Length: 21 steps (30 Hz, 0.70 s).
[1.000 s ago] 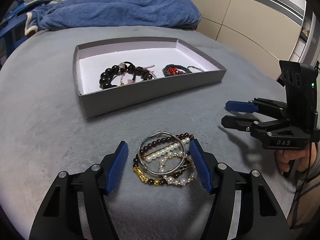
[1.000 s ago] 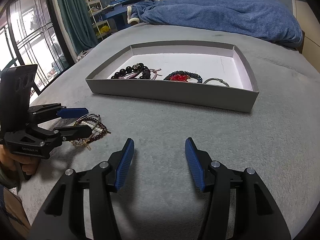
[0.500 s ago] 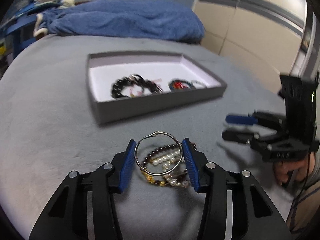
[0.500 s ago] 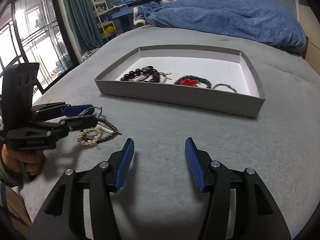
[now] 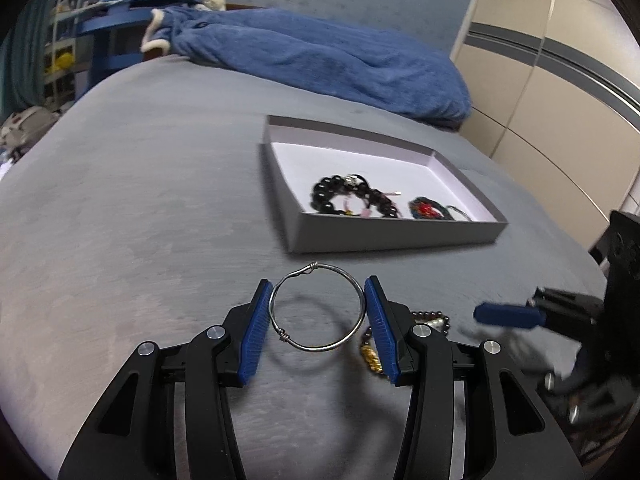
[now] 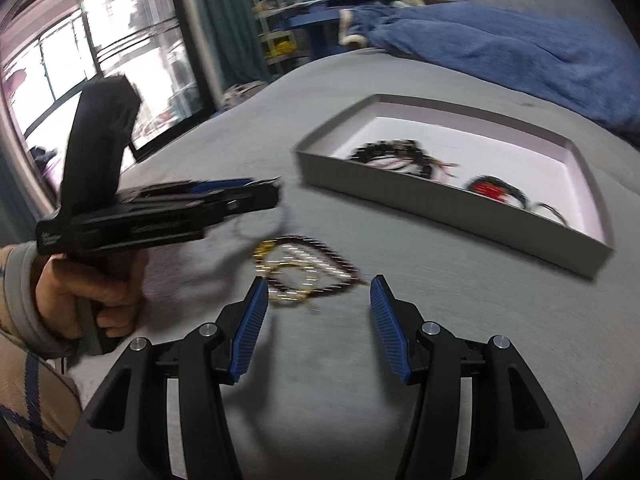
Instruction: Organize jewelry
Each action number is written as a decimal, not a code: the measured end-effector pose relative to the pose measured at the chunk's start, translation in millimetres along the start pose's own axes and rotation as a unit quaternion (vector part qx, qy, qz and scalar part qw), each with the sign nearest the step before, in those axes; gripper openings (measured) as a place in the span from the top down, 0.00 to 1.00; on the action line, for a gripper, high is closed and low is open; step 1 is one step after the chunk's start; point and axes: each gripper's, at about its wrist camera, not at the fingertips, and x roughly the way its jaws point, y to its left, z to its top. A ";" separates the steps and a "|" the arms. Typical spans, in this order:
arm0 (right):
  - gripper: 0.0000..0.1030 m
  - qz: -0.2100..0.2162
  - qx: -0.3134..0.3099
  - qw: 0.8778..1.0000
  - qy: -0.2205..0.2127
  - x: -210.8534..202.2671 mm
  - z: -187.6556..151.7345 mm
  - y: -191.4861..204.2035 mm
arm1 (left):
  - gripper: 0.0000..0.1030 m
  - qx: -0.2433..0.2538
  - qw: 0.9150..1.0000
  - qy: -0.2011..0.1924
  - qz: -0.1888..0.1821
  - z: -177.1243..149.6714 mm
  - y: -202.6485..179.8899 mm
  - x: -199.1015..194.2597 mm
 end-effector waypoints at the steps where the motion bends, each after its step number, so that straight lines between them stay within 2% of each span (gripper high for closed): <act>1: 0.48 0.002 -0.007 1.000 0.003 2.0 0.6 4.1 | 0.53 -0.005 1.000 -0.001 0.003 -0.6 2.5 -1.4; 10: 0.49 -0.002 -0.067 0.997 0.037 29.7 11.1 32.0 | 0.53 -0.065 0.998 -0.011 0.023 -9.0 26.7 -16.4; 11: 0.53 -0.006 -0.073 0.996 0.045 34.6 10.5 33.6 | 0.53 -0.068 0.997 -0.011 0.023 -9.4 28.0 -17.3; 13: 0.69 -0.010 -0.074 0.996 0.049 36.6 9.1 32.8 | 0.53 -0.074 0.997 -0.009 0.021 -10.8 29.8 -17.7; 15: 0.73 -0.002 -0.062 0.997 0.036 29.2 8.7 28.3 | 0.53 -0.073 0.997 -0.007 0.021 -11.3 29.7 -17.5; 16: 0.79 -0.001 -0.060 0.998 0.032 26.6 8.4 27.1 | 0.53 -0.071 0.997 -0.005 0.021 -11.9 29.8 -17.0; 17: 0.89 0.000 -0.057 0.998 0.027 23.0 7.9 26.1 | 0.53 -0.069 0.997 -0.003 0.021 -12.4 29.7 -16.6; 18: 0.93 -0.001 -0.053 0.998 0.021 18.8 7.4 24.4 | 0.53 -0.068 0.997 -0.003 0.020 -12.6 29.9 -16.8; 21: 0.93 0.002 -0.030 1.000 0.001 4.7 6.3 15.1 | 0.53 -0.068 0.997 -0.002 0.019 -13.2 31.0 -17.5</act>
